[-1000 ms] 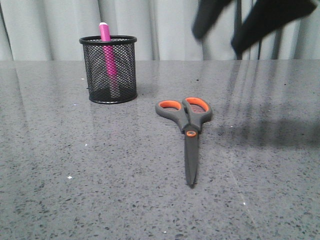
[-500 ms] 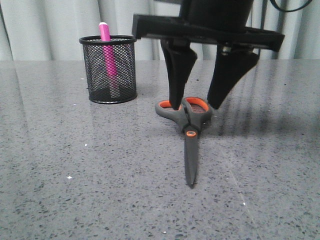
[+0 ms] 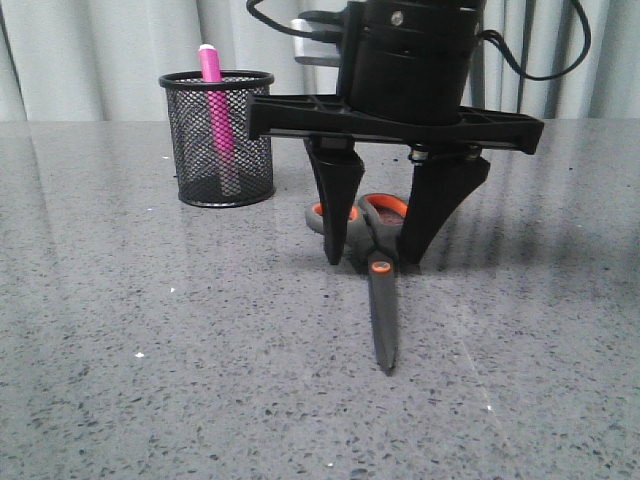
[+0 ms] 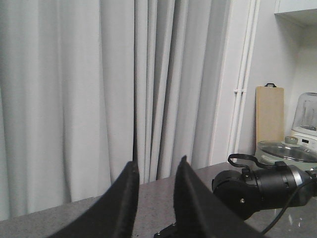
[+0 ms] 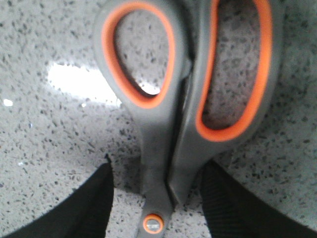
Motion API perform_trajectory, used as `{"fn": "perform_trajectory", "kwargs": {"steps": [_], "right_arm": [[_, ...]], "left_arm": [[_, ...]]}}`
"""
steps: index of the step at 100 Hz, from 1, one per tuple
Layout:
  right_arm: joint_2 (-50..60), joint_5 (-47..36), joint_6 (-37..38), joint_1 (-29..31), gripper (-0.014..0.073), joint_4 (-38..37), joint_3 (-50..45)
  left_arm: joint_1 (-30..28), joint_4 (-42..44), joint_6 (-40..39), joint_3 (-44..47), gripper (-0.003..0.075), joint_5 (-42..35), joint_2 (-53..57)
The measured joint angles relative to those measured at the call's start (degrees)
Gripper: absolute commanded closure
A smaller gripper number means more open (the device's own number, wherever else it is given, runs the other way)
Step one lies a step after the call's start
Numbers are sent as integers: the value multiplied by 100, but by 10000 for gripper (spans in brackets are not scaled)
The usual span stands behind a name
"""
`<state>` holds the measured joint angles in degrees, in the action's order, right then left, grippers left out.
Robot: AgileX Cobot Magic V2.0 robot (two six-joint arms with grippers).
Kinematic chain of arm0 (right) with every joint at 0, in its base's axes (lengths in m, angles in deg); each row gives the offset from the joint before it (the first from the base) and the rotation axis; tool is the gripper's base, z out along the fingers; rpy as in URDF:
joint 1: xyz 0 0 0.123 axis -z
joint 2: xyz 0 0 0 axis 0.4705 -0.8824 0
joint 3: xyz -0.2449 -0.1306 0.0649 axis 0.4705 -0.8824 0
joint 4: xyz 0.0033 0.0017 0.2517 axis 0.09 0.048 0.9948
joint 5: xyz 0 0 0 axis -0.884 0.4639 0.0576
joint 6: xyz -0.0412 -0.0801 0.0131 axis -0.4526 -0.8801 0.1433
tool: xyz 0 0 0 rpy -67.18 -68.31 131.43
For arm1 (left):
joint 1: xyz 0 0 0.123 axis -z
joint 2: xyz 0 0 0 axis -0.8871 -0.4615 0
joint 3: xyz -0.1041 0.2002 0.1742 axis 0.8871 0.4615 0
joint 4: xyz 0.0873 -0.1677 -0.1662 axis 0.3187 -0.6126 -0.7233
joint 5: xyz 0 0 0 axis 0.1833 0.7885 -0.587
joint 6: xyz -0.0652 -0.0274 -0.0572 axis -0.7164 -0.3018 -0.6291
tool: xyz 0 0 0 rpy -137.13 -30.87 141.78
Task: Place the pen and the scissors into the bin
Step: 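Move the right gripper down over the scissors' orange handles, then close the right gripper on the scissors near the pivot and lift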
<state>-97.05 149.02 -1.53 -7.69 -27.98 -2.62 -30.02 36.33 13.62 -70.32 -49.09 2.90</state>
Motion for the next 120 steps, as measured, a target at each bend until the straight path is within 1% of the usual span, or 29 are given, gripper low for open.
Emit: {"fn": "perform_trajectory", "kwargs": {"steps": [13,41,46,55,63,81,93,98,120], "right_arm": [[-48,0,203,0,232,-89,32],[-229,57,283,0,245,-168,140],[-266,85,298,0,278,-180,152],[-305,145,297,0,377,-226,175],[-344,204,297,0,446,-280,199],[-366,215,326,0,549,-294,211],[-366,215,335,0,643,-323,224],[-366,215,335,0,661,-334,235],[-356,262,324,-22,660,-499,407]], "left_arm": [[0,-58,0,0,567,112,0],[0,-94,0,0,567,199,0],[0,-108,0,0,567,210,0],[0,-120,0,0,567,210,0],[0,-133,0,0,567,210,0],[0,-136,0,0,567,210,0],[0,-145,0,0,567,210,0],[0,-145,0,0,567,210,0],[0,-145,0,0,567,210,0]]}}
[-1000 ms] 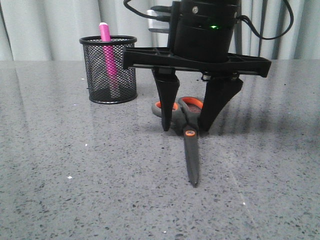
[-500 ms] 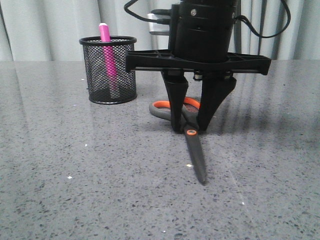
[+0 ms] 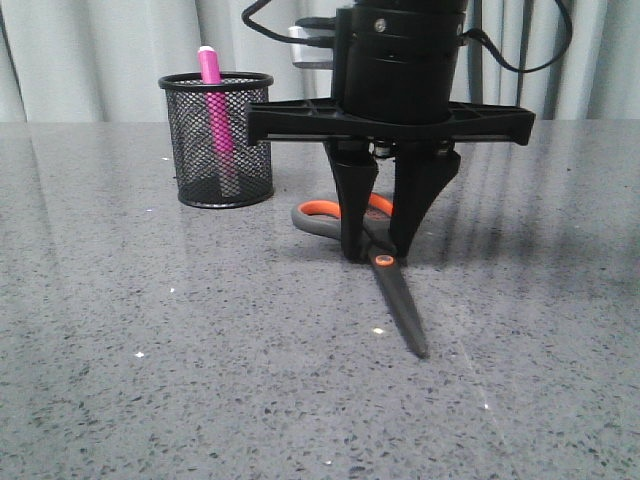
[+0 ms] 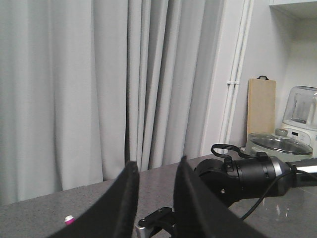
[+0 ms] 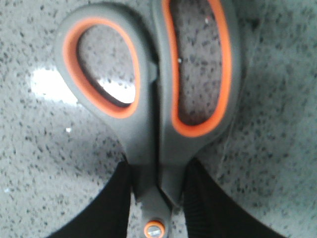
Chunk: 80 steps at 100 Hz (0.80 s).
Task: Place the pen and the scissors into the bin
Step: 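Close the right gripper on the scissors near the pivot and lift, then carry the scissors blade-down with the right gripper above the cup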
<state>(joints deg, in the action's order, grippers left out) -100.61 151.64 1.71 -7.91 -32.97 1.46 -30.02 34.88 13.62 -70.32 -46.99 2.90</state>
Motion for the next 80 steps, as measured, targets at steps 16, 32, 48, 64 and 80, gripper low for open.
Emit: {"fn": "perform_trajectory", "kwargs": {"steps": [16,32,48,64,80], "right_arm": [[0,-91,-8,0,660,-377,180],[345,-132,-8,0,660,-809,359],[897,-156,-8,0,660,-1191,401],[1413,-650,3,0,660,-1321,401],[1731,-1734,3,-67,660,-1416,401]], "left_arm": [[0,0,0,0,567,0,0],[0,0,0,0,567,0,0],[0,0,0,3,567,0,0],[0,0,-10,3,567,0,0],[0,0,-10,3,567,0,0]]}}
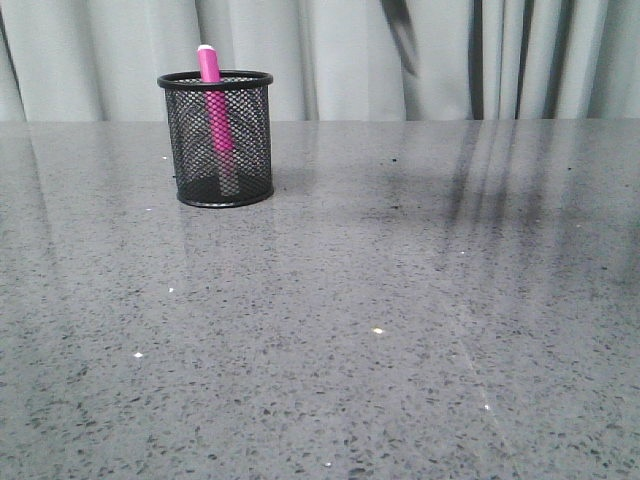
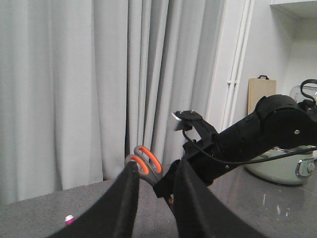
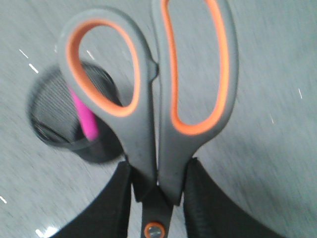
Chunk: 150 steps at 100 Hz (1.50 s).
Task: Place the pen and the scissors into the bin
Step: 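Carry the scissors blade-down with the right gripper above the cup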
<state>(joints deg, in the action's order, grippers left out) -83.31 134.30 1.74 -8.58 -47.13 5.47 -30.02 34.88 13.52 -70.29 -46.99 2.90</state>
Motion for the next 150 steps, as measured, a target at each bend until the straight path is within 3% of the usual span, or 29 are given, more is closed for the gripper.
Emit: {"fn": "perform_trajectory", "kwargs": {"steps": [39,63,89,150], "right_arm": [[-297,-2732,0,-283,660,-803,-34],[-516,-4772,0,-293,660,-1268,-643],[-882,-6434,-282,-60,660,-1394,-1348],[-1311,-7089,-663,243,660,-1429,-1412]], "left_arm": [[0,0,0,0,567,48,0],[0,0,0,9,567,230,0],[0,-2,0,9,567,325,0],[0,-25,0,9,567,671,0]]}}
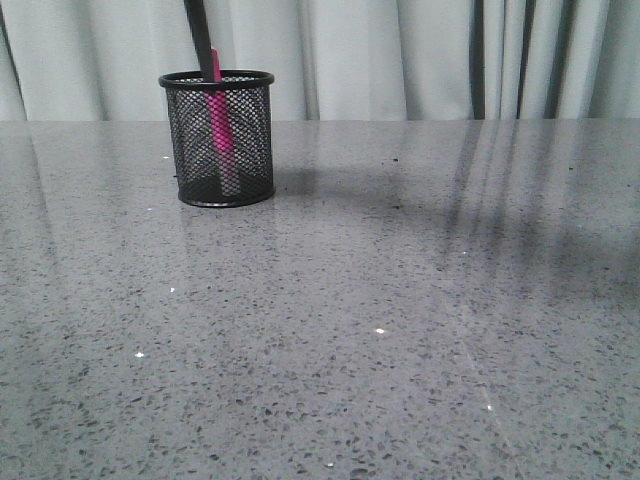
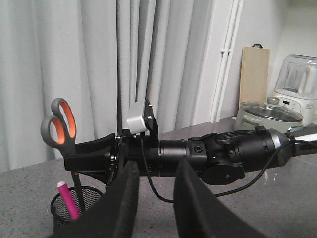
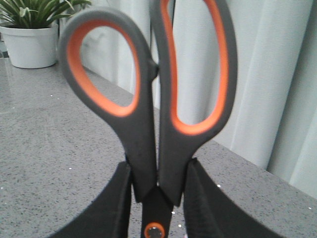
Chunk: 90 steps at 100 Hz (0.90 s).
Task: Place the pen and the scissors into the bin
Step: 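Carry the scissors blade-down with the right gripper above the cup, then lower the scissors into the cup beside the marker and release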
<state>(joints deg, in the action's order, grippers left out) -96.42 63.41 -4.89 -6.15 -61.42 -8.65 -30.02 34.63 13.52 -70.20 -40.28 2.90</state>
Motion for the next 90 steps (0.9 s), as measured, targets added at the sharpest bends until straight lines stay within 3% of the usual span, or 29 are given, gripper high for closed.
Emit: {"fn": "perform_trajectory", "kwargs": {"steps": [53,90], "right_arm": [[-398,-453,0,88,662,0,0],[-493,-315,-12,93,662,0,0]], "left_arm": [[0,0,0,0,567,86,0],[0,34,0,0,567,250,0]]}}
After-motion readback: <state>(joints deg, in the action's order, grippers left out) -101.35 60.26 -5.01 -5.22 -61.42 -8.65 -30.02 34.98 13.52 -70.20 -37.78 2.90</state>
